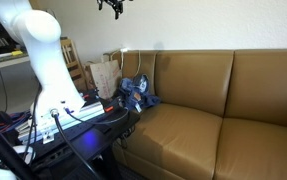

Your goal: Move the cable to right

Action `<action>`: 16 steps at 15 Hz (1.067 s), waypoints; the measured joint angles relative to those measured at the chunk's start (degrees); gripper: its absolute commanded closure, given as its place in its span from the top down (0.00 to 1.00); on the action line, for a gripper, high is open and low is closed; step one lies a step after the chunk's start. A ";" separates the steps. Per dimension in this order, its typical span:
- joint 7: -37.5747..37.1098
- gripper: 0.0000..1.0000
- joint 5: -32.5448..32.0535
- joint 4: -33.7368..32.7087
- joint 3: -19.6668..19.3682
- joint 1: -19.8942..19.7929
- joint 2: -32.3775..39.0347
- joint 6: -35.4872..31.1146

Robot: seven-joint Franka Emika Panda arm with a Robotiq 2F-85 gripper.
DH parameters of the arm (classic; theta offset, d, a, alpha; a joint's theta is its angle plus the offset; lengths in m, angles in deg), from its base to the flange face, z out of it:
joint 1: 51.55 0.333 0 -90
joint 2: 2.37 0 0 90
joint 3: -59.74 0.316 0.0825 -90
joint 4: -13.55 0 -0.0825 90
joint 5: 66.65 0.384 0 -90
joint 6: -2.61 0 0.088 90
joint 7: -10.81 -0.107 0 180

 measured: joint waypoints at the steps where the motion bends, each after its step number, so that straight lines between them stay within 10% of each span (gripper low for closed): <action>1: 0.33 1.00 -0.01 0.05 -0.17 -0.03 -0.36 0.00; 10: 9.77 1.00 6.69 2.21 5.59 5.95 10.54 -16.61; 16: 1.56 1.00 -5.56 -4.29 14.82 12.78 19.04 -22.41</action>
